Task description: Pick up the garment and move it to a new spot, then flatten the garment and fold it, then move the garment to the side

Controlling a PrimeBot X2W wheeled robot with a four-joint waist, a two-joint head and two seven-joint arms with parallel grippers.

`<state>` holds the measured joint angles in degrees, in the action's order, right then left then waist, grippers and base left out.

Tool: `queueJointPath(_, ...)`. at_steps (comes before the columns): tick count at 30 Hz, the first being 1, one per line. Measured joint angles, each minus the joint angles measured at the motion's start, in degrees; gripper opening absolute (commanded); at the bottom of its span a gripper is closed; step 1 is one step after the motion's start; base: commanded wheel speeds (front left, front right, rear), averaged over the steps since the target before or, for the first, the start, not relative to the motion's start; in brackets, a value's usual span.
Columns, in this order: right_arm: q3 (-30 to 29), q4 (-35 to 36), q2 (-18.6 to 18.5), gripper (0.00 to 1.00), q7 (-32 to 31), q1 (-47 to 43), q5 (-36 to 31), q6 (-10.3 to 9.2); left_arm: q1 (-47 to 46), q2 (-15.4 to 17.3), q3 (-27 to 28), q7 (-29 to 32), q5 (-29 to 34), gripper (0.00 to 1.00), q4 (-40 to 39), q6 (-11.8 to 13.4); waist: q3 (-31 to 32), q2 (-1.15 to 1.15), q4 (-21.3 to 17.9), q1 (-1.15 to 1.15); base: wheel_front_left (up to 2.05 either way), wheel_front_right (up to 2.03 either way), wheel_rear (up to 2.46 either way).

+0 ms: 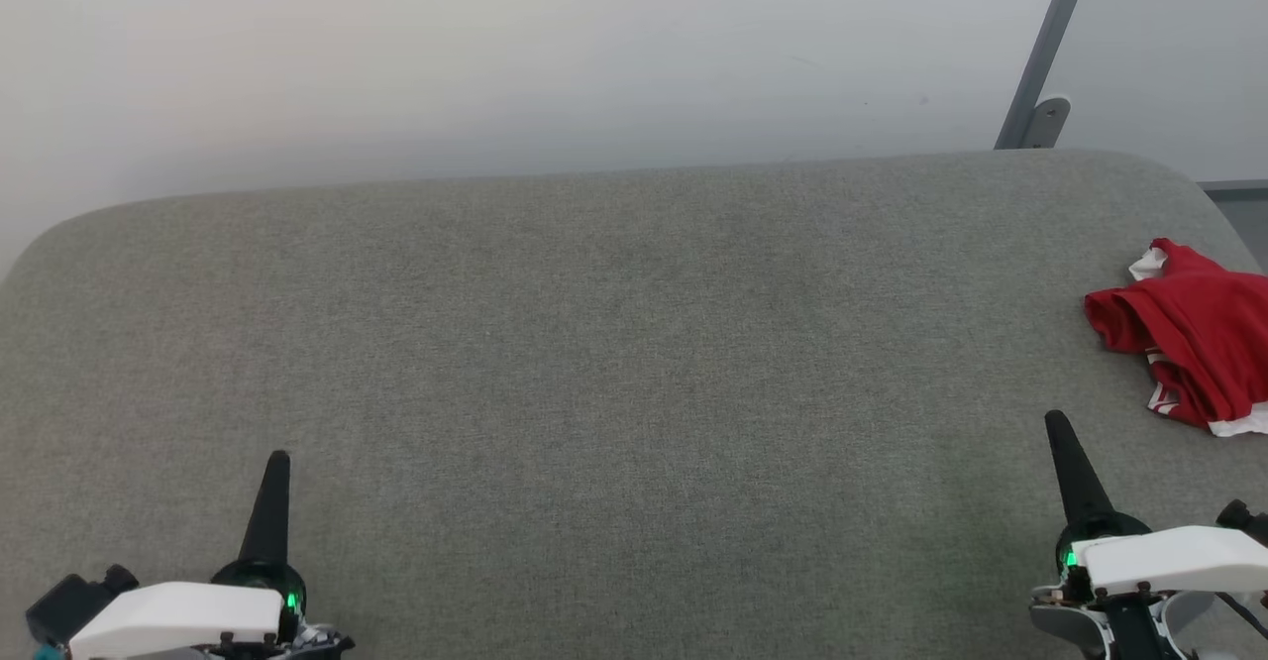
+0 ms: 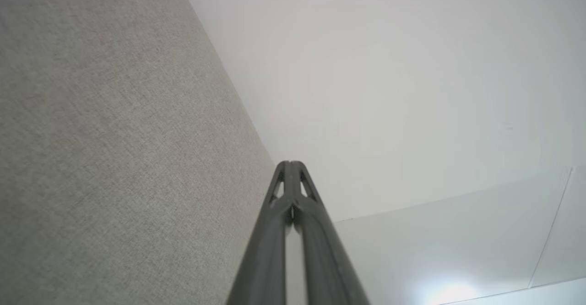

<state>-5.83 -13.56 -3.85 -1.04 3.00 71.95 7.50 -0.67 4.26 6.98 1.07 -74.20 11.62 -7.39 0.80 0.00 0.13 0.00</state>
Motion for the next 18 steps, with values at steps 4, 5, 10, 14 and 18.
queueJointPath(4,-0.1,0.0,0.1,0.00,-0.5,0.3,2.0,0.00,-0.4,-0.2,0.0,0.5,-1.5,0.00,0.3,0.0,-0.1,0.00,0.0,0.00,0.00,0.00,0.00)
queueJointPath(5,-0.1,0.0,0.1,0.00,-0.6,0.4,2.4,0.00,-0.4,-0.2,0.0,0.7,-1.8,0.00,0.3,0.0,-0.1,0.00,0.0,0.00,0.00,0.00,0.00)
queueJointPath(10,-0.1,-0.1,0.2,0.00,-1.3,0.7,4.9,0.00,-1.3,-0.3,-0.1,1.4,-4.2,0.00,0.6,0.0,-0.2,0.00,0.0,0.00,0.00,0.00,0.00)
queueJointPath(14,-0.2,-0.1,0.3,0.00,-1.8,1.2,6.7,0.00,-1.6,-0.4,-0.1,1.8,-5.6,0.00,0.8,0.0,-0.3,0.00,0.0,0.00,0.00,0.00,0.00)
queueJointPath(18,-0.2,-0.1,0.3,0.00,-2.3,1.2,8.5,0.00,-2.2,-0.6,-0.2,2.3,-7.5,0.00,1.0,0.0,-0.4,0.00,0.0,0.00,0.00,0.00,0.00)
